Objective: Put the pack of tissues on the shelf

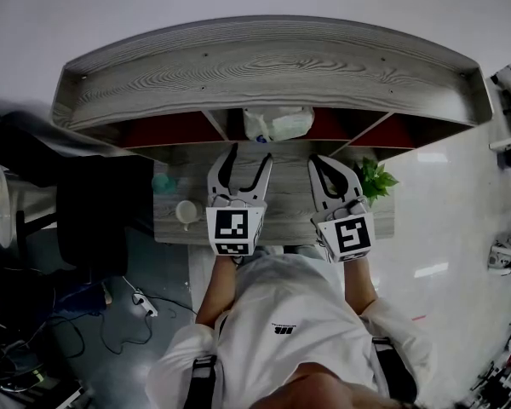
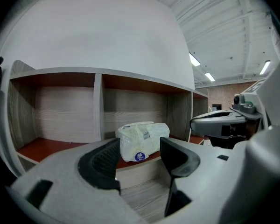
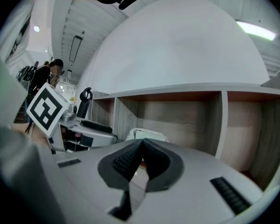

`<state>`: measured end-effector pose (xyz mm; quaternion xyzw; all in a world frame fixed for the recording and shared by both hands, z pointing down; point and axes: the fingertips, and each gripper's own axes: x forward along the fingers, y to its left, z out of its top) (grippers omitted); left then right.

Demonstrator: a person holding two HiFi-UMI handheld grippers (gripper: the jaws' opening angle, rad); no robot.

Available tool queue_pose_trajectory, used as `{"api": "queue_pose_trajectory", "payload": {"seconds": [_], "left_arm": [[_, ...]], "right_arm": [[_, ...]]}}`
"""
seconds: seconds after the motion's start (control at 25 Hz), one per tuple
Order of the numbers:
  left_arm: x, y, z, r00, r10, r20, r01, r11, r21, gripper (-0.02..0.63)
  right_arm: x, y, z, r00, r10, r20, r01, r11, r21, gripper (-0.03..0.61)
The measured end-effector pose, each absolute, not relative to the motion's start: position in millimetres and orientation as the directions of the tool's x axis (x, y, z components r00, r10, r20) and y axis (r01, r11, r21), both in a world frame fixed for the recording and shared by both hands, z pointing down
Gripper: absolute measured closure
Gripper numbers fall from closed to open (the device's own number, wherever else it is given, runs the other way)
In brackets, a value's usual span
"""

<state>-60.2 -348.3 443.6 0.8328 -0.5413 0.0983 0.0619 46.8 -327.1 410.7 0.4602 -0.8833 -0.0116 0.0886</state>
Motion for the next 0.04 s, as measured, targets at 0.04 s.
{"api": "queue_pose_trajectory", "payload": {"seconds": [0.04], "left_arm": [[-60.6,-348.3,444.0,0.393,-0.89,0.231,-0.914,-0.405,-0.003,0.345]], "right_arm": [[46.6,-327.2,410.8,-0.562,-0.814,0.146,-0.81,0.577,0.103,0.552]]}}
